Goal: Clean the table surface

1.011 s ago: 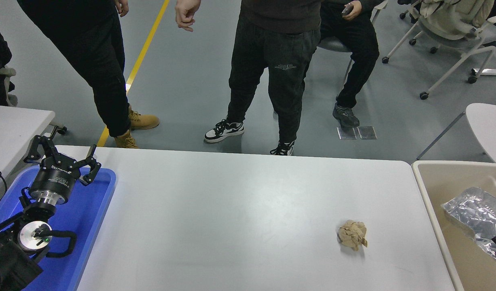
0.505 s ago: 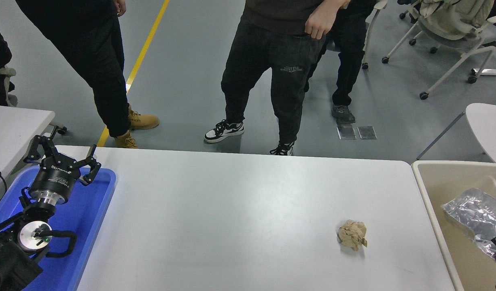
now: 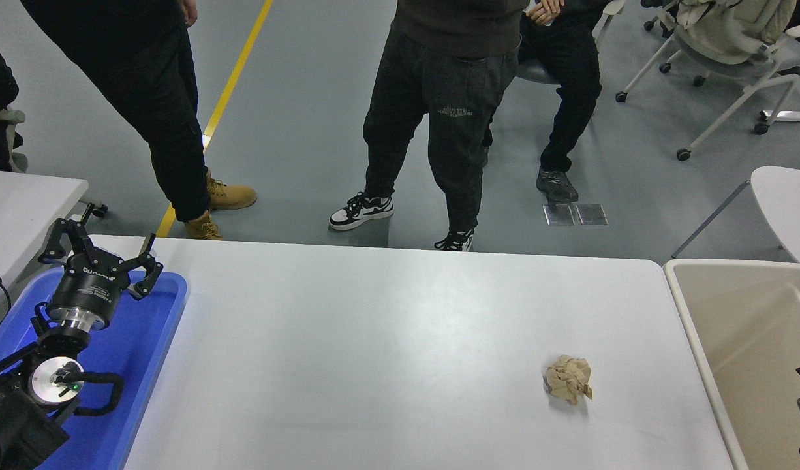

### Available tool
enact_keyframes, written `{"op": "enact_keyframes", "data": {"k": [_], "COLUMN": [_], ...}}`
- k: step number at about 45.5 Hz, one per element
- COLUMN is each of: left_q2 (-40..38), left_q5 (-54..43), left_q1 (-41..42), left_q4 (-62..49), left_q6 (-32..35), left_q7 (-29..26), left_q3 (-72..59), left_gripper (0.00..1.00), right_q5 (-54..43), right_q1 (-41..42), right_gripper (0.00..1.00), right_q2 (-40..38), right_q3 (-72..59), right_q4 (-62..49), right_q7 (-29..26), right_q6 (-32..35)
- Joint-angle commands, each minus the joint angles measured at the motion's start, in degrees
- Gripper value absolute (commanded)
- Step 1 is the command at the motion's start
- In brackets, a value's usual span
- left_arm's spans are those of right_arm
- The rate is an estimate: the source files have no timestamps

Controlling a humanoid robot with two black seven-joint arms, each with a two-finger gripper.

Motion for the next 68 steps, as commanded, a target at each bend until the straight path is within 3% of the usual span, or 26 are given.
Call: {"op": "enact_keyframes", "data": {"k": [1, 13, 33, 47, 58, 68], "left_q2": [0.0, 0.0, 0.0, 0.0, 0.0, 0.0], "left_q5": [0.0, 0.0, 0.0, 0.0, 0.0, 0.0], "left_q1": [0.0, 0.0, 0.0, 0.0, 0.0, 0.0], "left_q4": [0.0, 0.0, 0.0, 0.0, 0.0, 0.0], "left_q6": [0.0, 0.0, 0.0, 0.0, 0.0, 0.0], "left_q7": [0.0, 0.0, 0.0, 0.0, 0.0, 0.0], "left_q3": [0.0, 0.0, 0.0, 0.0, 0.0, 0.0], "left_gripper": [1.0, 1.0, 1.0, 1.0, 1.0, 1.0], "right_q5": [-0.01, 1.66, 1.66, 1.66, 1.58, 1.22], "right_q1": [3.93, 9.73, 14.48, 13.34, 10.97, 5.61], "right_gripper": [0.98, 0.97, 0.98, 0.98, 0.98, 0.98], "right_q2": [-1.53, -5.3, -9.96, -11.55, -10.76, -7.42], "right_q3": [5.14, 15.6, 30.09, 49.08, 56.11, 63.06], "right_q4": [1.01, 7.87, 19.2, 36.69, 44.25, 49.79], "right_q7": [-0.17, 1.32, 17.49, 18.11, 24.52, 26.2], "right_q6": [0.46, -0.06, -0.15, 0.29, 0.55, 0.73]}}
